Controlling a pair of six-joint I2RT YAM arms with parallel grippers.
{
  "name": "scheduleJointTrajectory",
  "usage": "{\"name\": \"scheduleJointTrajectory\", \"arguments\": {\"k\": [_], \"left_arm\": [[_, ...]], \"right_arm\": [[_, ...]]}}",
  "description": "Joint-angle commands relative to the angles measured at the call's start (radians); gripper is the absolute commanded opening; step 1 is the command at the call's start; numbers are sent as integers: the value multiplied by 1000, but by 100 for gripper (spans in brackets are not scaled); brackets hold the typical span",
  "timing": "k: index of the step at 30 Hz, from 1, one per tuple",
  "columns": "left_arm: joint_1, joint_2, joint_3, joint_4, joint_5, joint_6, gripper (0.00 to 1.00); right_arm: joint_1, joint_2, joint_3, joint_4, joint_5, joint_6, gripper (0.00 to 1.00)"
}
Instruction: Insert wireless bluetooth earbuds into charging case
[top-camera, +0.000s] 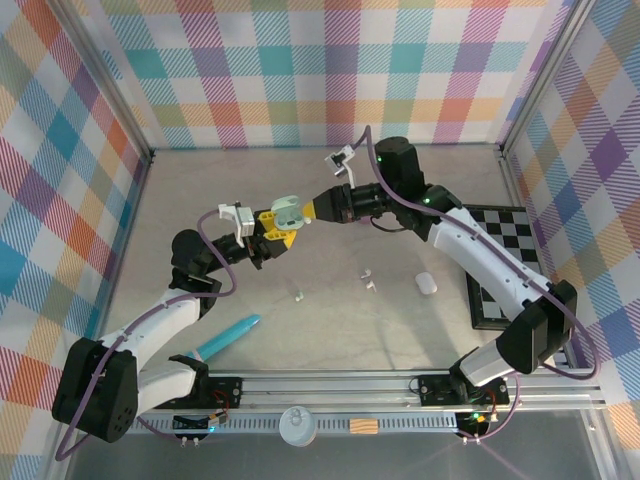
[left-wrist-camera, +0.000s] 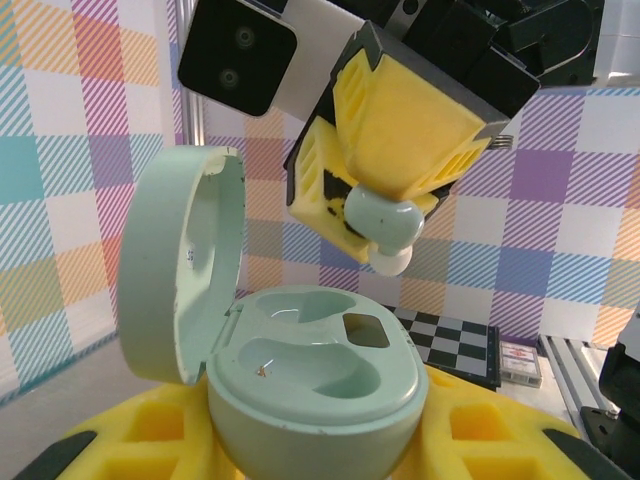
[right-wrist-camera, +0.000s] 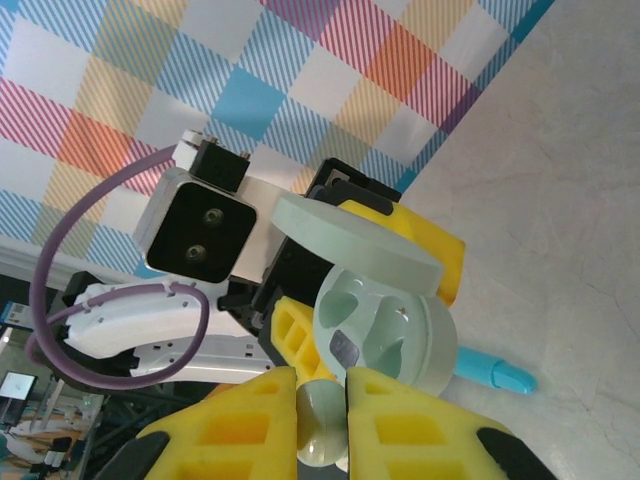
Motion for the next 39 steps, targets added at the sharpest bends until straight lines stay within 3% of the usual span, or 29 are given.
{"name": "scheduleJointTrajectory", "arguments": {"k": [1,24,33,39], "left_arm": [[-15,4,37,15,32,13,32],[-17,-9,41,3,41,7,32],[-17,-5,46,8,39,8,32],[-17,-8,45,6,39,6,32]], "right_arm": [[22,22,44,-10,13,-55,15],[29,81,88,-36,48,-104,15],[30,75,92,-64,68,-113,27],[29,67,105,-86,77,-122,29]]}}
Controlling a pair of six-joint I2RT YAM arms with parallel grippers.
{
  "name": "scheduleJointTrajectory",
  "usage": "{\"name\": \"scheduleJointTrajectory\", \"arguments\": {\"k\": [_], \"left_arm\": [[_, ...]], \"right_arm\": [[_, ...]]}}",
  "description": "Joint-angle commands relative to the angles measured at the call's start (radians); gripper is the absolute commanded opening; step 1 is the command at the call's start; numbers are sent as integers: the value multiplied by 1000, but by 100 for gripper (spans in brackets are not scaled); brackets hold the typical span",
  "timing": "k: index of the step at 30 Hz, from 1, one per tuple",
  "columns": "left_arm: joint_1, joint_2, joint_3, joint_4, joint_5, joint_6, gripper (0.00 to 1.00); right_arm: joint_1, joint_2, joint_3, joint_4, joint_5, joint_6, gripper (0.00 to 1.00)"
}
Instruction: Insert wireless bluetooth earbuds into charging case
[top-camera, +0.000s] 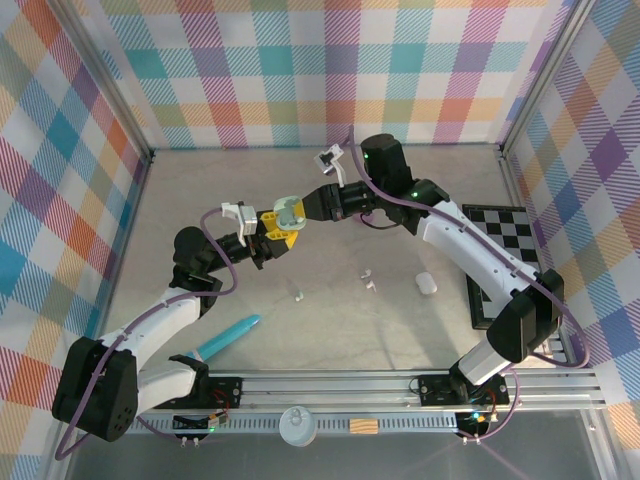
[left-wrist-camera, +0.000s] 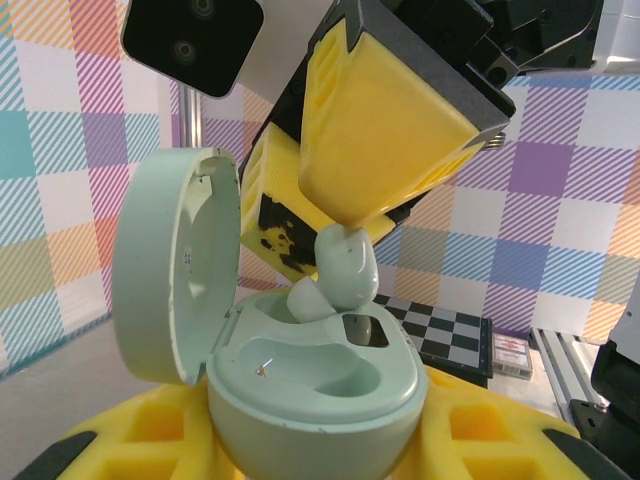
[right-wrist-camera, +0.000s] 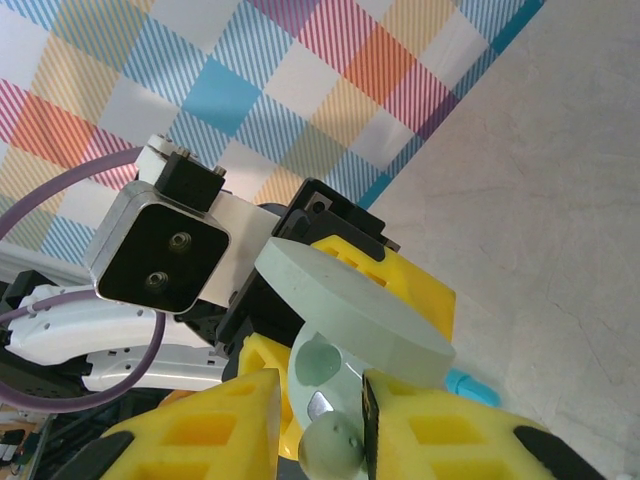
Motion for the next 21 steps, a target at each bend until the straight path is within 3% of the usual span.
{"name": "scheduleJointTrajectory", "arguments": {"k": [1,21], "left_arm": [[-13,-13,32,58,33,4,32],[-12,2,26,26,-4,46,32]], "right_arm": [[5,-5,30,-36,24,-27,29],[3,-41,60,-115,139,-30,33]]}}
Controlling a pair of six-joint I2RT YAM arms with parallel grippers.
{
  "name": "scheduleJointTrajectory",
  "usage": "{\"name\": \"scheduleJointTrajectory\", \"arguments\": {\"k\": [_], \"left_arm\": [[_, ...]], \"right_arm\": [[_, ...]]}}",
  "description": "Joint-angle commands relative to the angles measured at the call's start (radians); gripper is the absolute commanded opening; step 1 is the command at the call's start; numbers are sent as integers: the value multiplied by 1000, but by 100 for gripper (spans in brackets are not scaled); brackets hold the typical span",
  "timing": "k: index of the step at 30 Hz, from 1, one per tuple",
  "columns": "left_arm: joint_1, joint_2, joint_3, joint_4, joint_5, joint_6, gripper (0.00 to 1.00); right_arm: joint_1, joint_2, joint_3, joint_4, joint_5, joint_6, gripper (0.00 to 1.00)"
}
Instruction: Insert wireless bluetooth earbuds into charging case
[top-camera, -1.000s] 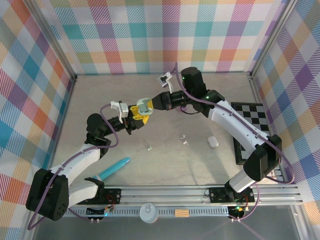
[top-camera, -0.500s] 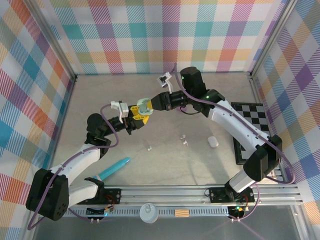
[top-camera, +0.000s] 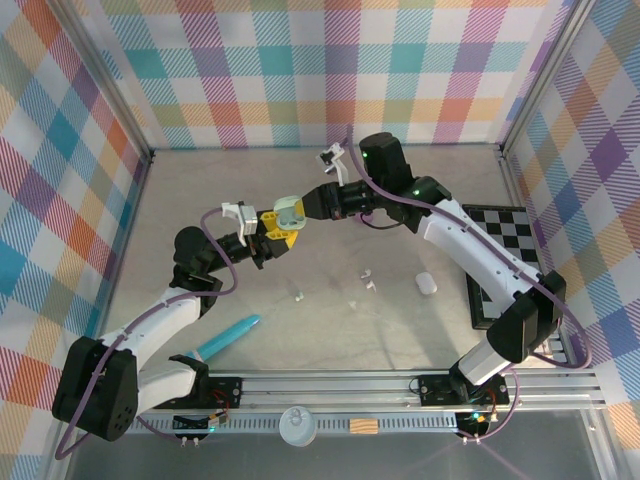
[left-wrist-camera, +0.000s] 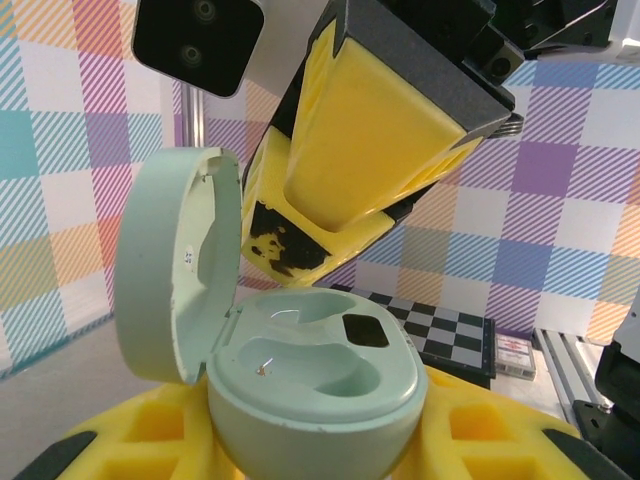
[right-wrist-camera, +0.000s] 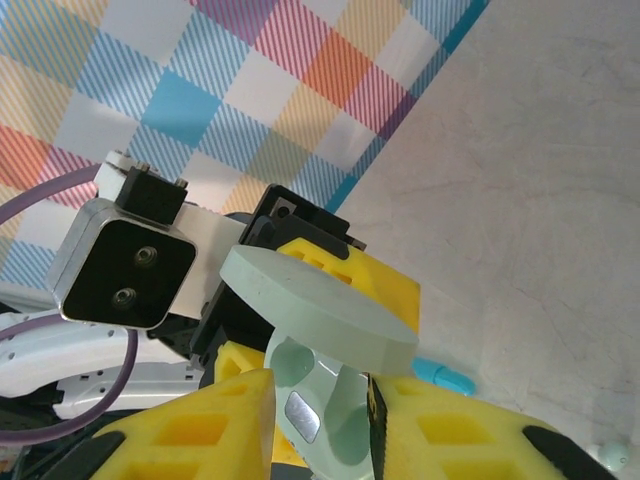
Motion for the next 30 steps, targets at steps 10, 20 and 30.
{"name": "scheduleJointTrajectory", "arguments": {"k": [10,20,30], "left_arm": [[-8,50,30,61,-40,52,32],[3,51,33,73,-48,51,32],[11,28,27,78,-55,51,32]], "right_arm": [[-2,-217,-116,66,109,-43,54],[-142,-526,-361,-18,422,57,59],[-242,-526,-438,-520,949,38,60]]}}
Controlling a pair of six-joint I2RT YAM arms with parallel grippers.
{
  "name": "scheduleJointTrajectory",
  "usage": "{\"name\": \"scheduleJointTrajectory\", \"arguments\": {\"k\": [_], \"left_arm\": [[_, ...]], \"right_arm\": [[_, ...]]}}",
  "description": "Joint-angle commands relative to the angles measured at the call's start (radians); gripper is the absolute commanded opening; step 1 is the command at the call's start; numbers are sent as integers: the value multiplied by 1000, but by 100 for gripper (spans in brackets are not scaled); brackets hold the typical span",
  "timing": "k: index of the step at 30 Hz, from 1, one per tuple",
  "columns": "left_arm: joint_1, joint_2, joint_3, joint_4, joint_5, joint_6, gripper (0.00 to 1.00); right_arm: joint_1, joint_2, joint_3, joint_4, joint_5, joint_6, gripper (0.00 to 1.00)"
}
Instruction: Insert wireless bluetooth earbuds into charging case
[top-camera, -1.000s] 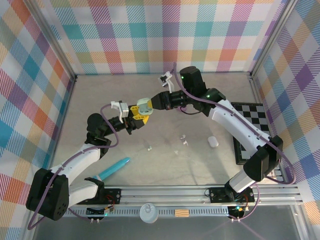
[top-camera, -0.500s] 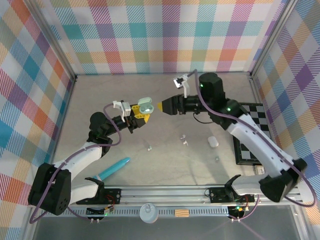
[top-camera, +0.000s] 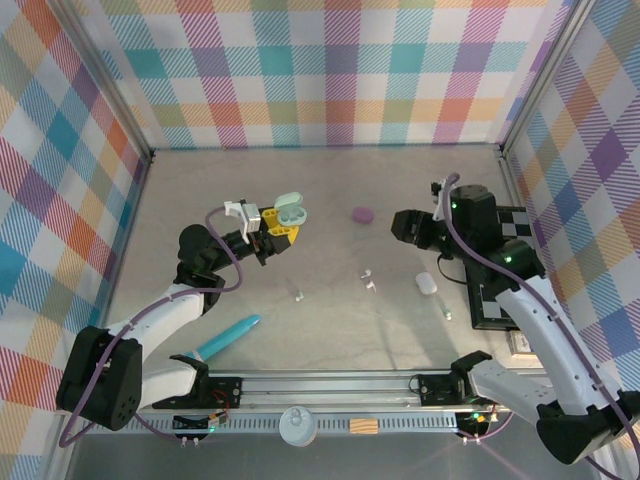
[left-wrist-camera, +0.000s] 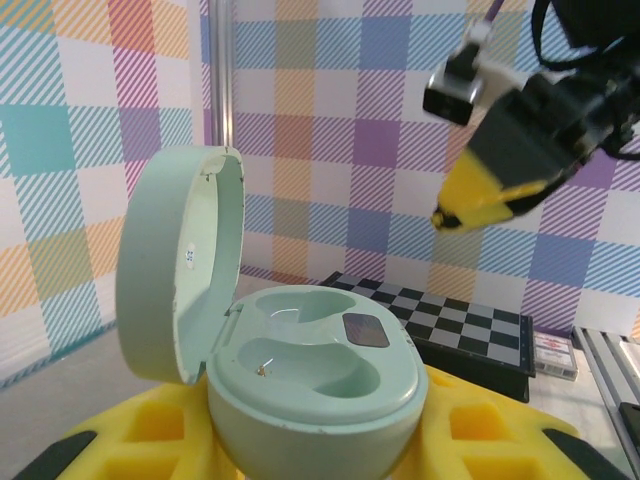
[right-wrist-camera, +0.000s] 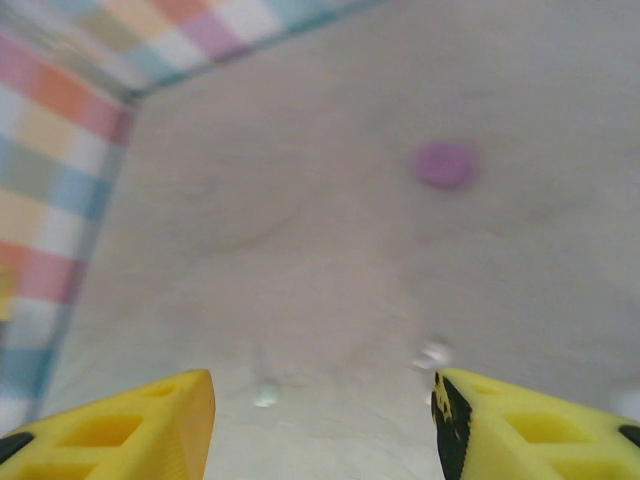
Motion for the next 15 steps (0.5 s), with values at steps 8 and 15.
{"name": "scheduleJointTrajectory", "arguments": {"k": [8,15], "left_arm": [[20,-53,27,35,3,13,32],[20,-58,29,35,7,9,32]], "right_arm": [[-126,226,-84,-343,184,-21,60],[-117,443,-12,-515,236,-52,57]]}}
